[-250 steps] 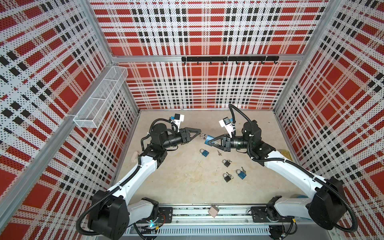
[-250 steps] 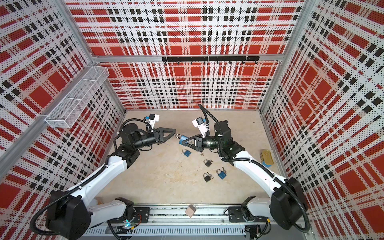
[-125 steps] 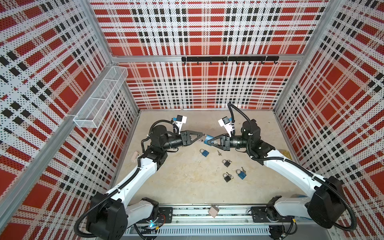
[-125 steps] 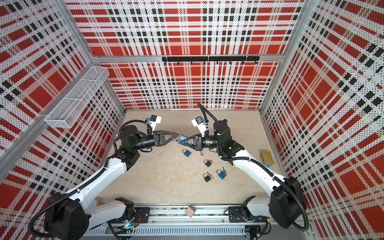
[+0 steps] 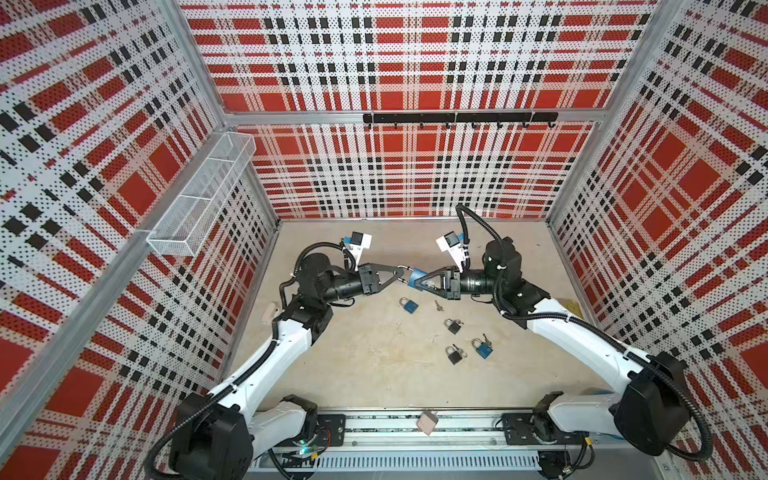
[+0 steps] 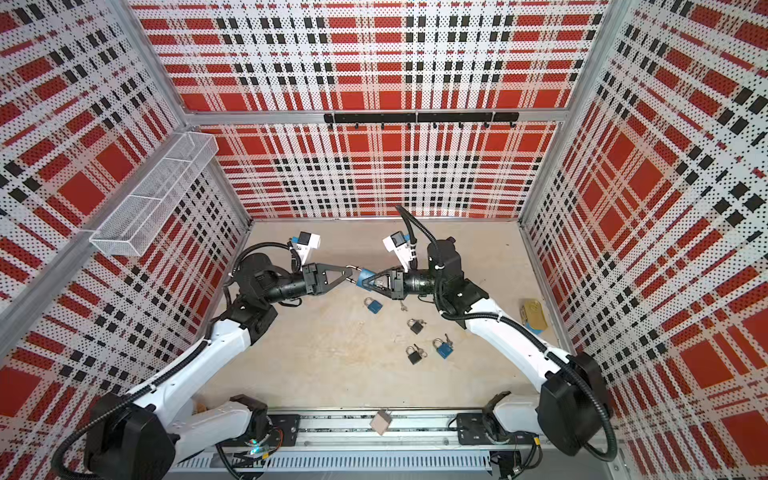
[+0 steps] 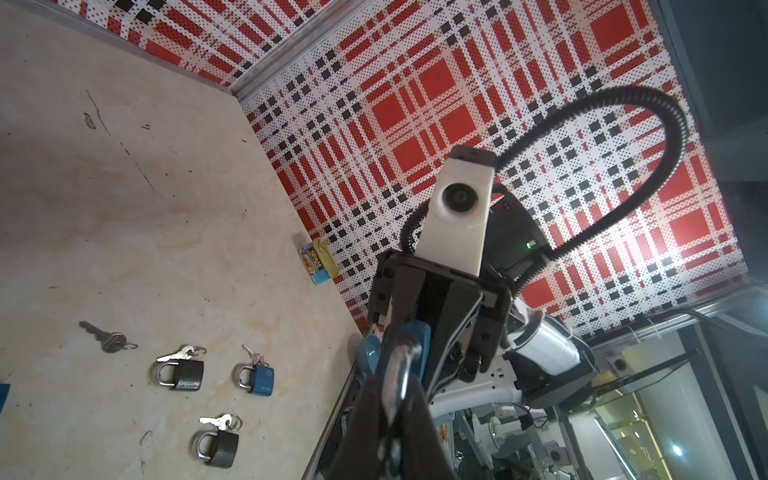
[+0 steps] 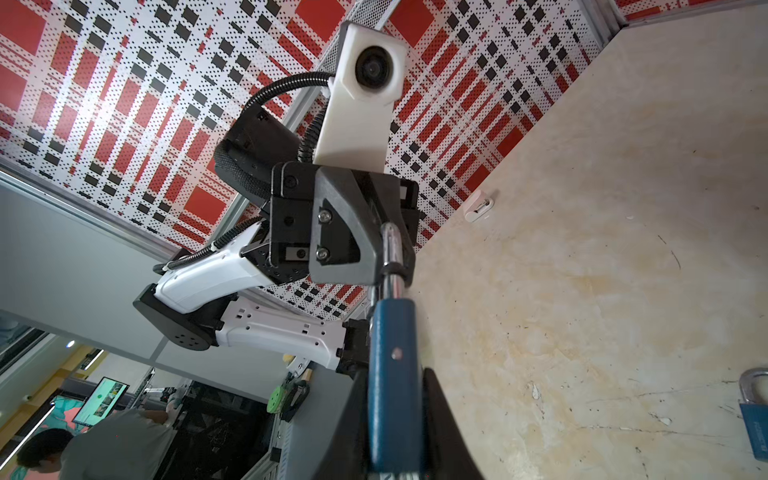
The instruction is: Lock with the key
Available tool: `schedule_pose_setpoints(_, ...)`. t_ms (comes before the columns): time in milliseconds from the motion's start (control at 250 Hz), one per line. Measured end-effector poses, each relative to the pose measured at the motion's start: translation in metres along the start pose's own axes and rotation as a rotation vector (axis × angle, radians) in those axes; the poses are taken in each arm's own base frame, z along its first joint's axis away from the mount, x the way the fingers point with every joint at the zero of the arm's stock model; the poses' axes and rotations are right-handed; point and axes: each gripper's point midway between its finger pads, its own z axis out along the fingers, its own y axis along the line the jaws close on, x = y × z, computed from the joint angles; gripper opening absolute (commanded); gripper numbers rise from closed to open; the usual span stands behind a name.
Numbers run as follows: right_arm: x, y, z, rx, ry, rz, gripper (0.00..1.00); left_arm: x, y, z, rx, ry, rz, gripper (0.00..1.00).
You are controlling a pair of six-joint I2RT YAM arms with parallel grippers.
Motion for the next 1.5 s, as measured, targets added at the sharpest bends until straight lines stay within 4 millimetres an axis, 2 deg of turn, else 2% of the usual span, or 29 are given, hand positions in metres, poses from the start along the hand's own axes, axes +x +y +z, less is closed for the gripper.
schedule_pose_setpoints(340,-0.002,0.007,-0.001,-0.040,0.001,0.056,0.00,0.000,-0.004,0.002,0.012,-0.007,0.048,0.00)
schedule_pose_setpoints(684,-0.006,0.004,-0.005,-0.045,-0.010,0.095,0.00,0.003,-0.003,0.012,-0.009,-0.043,0.060,0.00)
schedule_pose_setpoints(1501,-0.008,-0.026,-0.004,-0.001,-0.015,0.133,0.00,0.010,0.020,0.035,-0.126,-0.165,0.003,0.00)
